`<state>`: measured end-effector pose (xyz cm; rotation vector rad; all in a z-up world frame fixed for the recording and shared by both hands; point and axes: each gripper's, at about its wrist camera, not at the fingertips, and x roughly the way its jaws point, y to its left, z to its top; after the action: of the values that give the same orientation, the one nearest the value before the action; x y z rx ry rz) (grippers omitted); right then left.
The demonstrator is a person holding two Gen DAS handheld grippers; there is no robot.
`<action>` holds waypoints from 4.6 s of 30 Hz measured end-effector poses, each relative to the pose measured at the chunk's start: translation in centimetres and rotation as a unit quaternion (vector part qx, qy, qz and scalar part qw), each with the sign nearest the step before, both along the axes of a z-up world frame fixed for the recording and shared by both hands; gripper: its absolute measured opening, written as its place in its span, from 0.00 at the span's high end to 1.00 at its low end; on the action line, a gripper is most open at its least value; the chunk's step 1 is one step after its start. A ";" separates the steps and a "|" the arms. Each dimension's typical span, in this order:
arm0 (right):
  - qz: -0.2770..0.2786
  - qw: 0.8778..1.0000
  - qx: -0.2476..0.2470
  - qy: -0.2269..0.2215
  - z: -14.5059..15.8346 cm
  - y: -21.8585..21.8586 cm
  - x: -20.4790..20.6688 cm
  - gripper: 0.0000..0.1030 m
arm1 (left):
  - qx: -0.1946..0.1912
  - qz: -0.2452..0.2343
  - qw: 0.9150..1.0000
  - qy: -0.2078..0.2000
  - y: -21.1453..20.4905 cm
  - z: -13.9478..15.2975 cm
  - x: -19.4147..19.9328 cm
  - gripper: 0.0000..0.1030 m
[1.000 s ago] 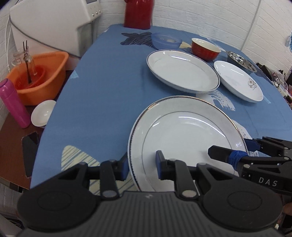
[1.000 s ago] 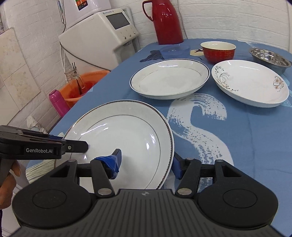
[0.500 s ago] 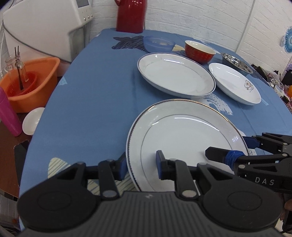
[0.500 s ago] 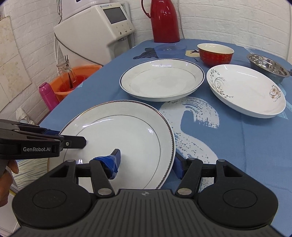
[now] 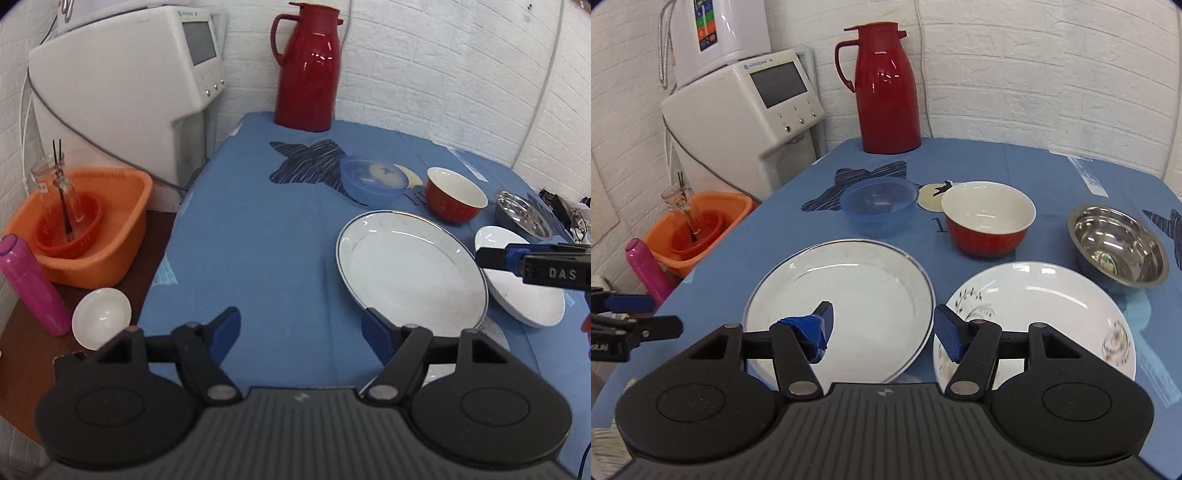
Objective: Organize plates and bowls
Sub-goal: 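Lift and carry the gold-rimmed plate toward the plain white plate, then lower the gold-rimmed plate onto the plain white plate and open both grippers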
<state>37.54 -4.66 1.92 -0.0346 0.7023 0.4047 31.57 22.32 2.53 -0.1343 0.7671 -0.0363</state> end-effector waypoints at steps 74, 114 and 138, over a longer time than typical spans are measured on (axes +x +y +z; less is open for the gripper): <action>0.048 0.998 0.012 -0.041 -1.7 4.6 -3.7 0.66 | 0.016 0.017 1.000 -0.006 -1.5 1.2 3.2 0.84; -0.028 0.994 0.096 -0.036 -5.0 1.0 -17.5 0.60 | 0.002 -0.002 0.999 -0.038 -3.1 -2.1 -10.6 0.44; -0.085 0.990 0.109 -0.028 -4.3 -2.7 -18.6 0.59 | -0.005 0.002 0.999 -0.033 -3.9 -1.3 -10.7 0.41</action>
<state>18.93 -7.41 -2.42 0.2188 0.5971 0.3135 20.88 18.41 1.18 -0.1429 0.7004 -0.0396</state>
